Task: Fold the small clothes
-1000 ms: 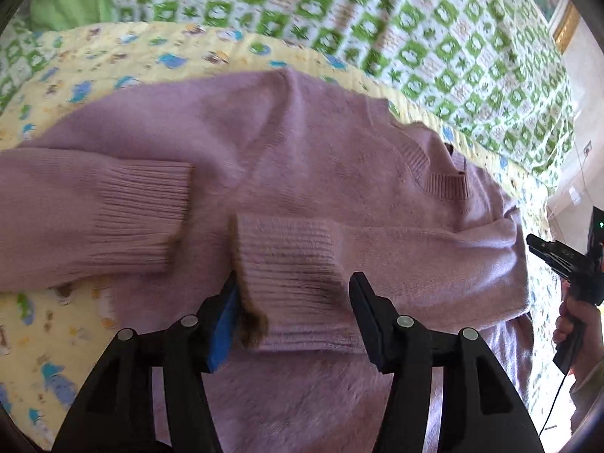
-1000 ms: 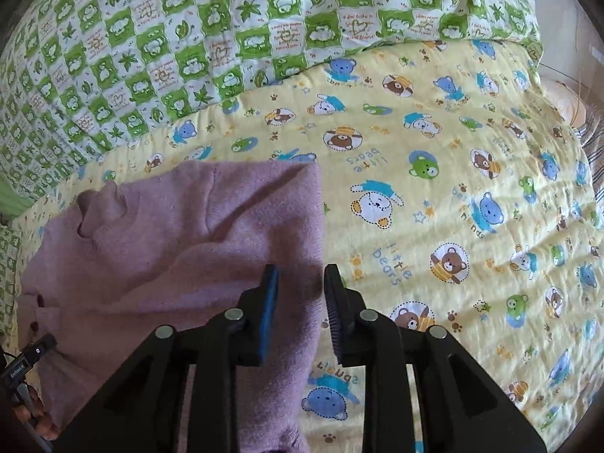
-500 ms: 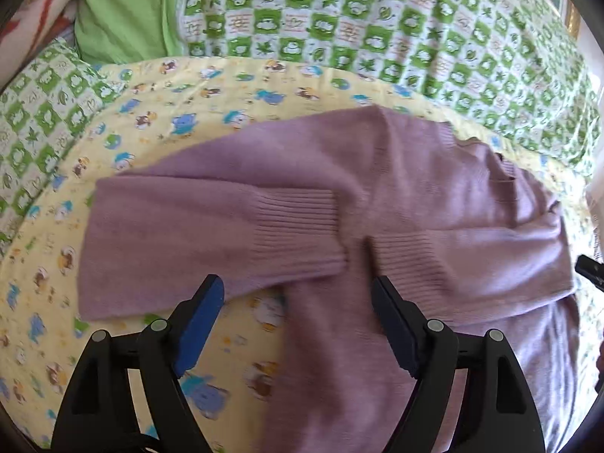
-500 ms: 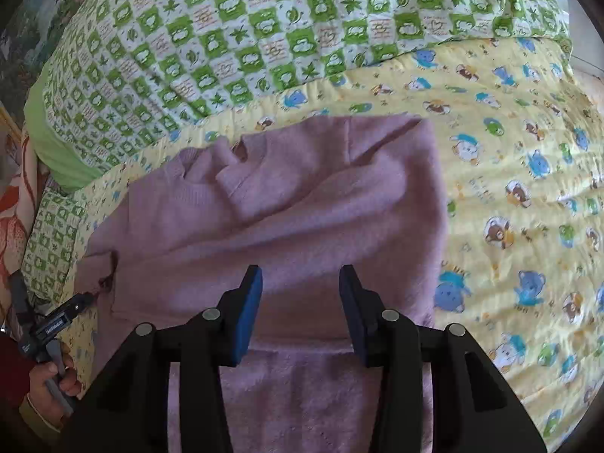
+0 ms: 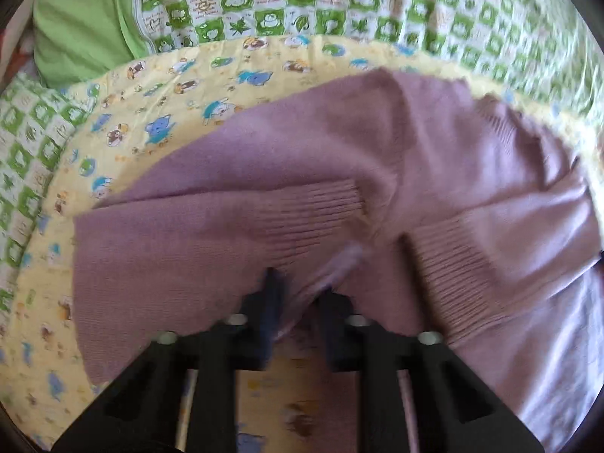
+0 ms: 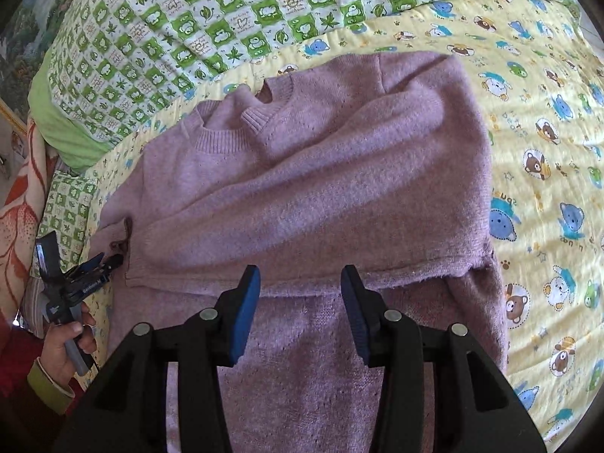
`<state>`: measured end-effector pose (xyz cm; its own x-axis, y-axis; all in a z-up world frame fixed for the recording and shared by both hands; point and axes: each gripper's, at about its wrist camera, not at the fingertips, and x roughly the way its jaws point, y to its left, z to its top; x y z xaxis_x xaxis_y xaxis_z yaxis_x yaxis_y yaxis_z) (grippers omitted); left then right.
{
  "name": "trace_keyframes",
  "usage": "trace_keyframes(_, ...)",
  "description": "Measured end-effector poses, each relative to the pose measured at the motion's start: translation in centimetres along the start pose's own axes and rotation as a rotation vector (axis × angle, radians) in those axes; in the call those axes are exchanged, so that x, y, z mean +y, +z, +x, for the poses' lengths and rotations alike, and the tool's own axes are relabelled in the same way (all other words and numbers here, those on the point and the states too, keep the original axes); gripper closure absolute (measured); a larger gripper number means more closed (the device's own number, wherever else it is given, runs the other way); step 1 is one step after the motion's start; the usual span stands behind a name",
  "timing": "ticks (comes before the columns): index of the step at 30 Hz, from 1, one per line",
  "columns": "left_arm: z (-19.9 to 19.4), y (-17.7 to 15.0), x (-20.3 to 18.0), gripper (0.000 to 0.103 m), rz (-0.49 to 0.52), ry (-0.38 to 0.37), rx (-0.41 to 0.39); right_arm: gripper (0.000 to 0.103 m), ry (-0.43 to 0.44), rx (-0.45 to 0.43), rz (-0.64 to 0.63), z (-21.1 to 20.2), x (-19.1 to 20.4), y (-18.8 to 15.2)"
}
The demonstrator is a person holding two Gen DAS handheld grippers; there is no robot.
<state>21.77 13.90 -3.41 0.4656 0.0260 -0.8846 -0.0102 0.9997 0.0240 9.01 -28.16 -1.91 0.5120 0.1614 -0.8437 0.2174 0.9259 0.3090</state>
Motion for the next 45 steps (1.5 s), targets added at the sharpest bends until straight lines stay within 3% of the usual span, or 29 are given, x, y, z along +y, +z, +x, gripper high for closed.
trace_keyframes(3,-1.9,0.7,-0.5,0.096,-0.044,-0.079,-0.035,0.057,0.007,0.001,0.010,0.1,0.0,0.0)
trace_keyframes(5,-4.0,1.4,-1.5,0.096,-0.077,-0.177,-0.077,0.057,0.014,-0.003,0.013,-0.1,0.1,0.0)
trace_keyframes(10,-7.7,3.7,-7.8,0.096,-0.061,-0.409,-0.146,0.057,0.042,-0.029,0.014,-0.7,0.3,0.2)
trace_keyframes(14,-7.2,4.6,-14.4,0.096,-0.012,-0.544,-0.131,0.057,0.028,-0.060,0.048,-1.6,-0.6,0.3)
trace_keyframes(18,-4.3,4.3,-20.5,0.096,0.051,-0.598,-0.075,0.057,0.002,-0.091,0.096,-2.9,-2.6,0.4)
trace_keyframes(22,-0.4,2.8,-24.3,0.095,0.106,-0.572,0.009,0.057,-0.018,-0.106,0.152,-3.6,-4.8,0.3)
trace_keyframes(26,0.3,1.4,-24.4,0.088,0.123,-0.562,0.045,0.057,-0.015,-0.109,0.172,-3.8,-5.6,0.3)
trace_keyframes(28,-0.9,0.9,-23.1,0.066,0.115,-0.570,0.034,0.057,-0.001,-0.107,0.167,-3.6,-5.4,0.4)
trace_keyframes(31,-3.0,0.3,-20.4,0.046,0.099,-0.530,-0.015,0.057,0.024,-0.098,0.146,-3.0,-4.6,0.7)
trace_keyframes(33,-4.3,-0.2,-17.7,0.044,0.077,-0.476,-0.035,0.053,0.042,-0.088,0.130,-2.4,-3.7,1.0)
trace_keyframes(35,-5.0,-1.2,-14.4,0.039,0.037,-0.413,-0.048,0.041,0.063,-0.080,0.123,-1.7,-2.9,1.2)
trace_keyframes(36,-5.2,-1.8,-12.6,0.036,0.021,-0.361,-0.052,0.040,0.072,-0.072,0.116,-1.2,-2.5,1.2)
trace_keyframes(42,-4.2,-4.4,-4.4,0.032,-0.043,-0.167,0.007,0.040,0.062,0.001,0.103,2.4,-1.2,1.7)
trace_keyframes(45,-3.3,-4.9,-2.4,0.031,-0.041,-0.067,0.022,0.040,0.069,0.025,0.120,4.3,-1.1,2.0)
